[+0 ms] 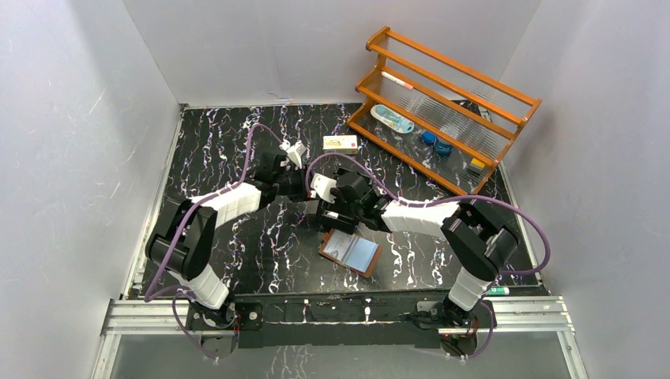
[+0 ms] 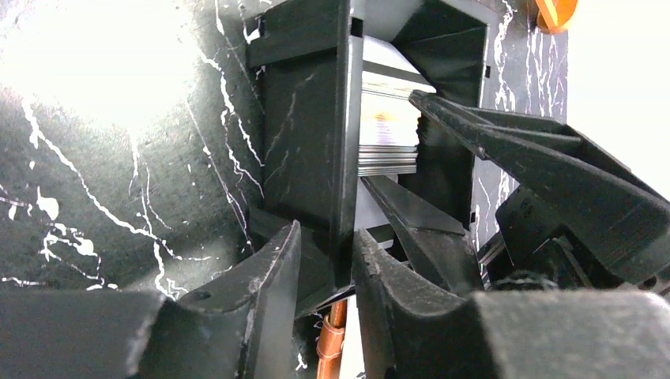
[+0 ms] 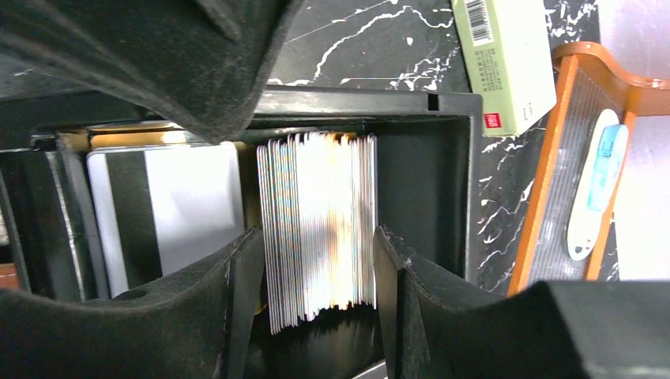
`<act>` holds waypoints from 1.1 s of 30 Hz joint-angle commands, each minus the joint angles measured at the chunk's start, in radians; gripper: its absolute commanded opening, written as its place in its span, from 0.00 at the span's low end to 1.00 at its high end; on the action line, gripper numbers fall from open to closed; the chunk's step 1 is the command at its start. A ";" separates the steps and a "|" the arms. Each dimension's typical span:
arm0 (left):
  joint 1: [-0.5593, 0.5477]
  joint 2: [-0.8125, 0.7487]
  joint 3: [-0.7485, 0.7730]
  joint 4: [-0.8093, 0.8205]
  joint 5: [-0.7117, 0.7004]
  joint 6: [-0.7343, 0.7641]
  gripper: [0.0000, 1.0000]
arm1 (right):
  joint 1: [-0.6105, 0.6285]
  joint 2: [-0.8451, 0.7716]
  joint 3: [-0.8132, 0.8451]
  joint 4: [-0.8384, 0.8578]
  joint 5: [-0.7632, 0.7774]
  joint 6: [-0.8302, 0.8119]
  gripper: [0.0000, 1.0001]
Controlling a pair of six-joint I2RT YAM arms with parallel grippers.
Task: Put the credit cards into the card holder
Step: Pick up the credit card from the storage box.
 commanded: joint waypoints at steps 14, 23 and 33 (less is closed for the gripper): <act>0.007 0.029 0.025 -0.107 -0.008 0.120 0.00 | -0.060 -0.017 0.018 0.088 0.015 -0.082 0.69; 0.007 0.049 0.050 -0.132 0.022 0.132 0.00 | -0.062 0.043 0.041 0.119 0.019 -0.159 0.64; 0.007 0.073 0.067 -0.147 0.054 0.135 0.00 | -0.070 0.111 0.061 0.157 0.031 -0.200 0.69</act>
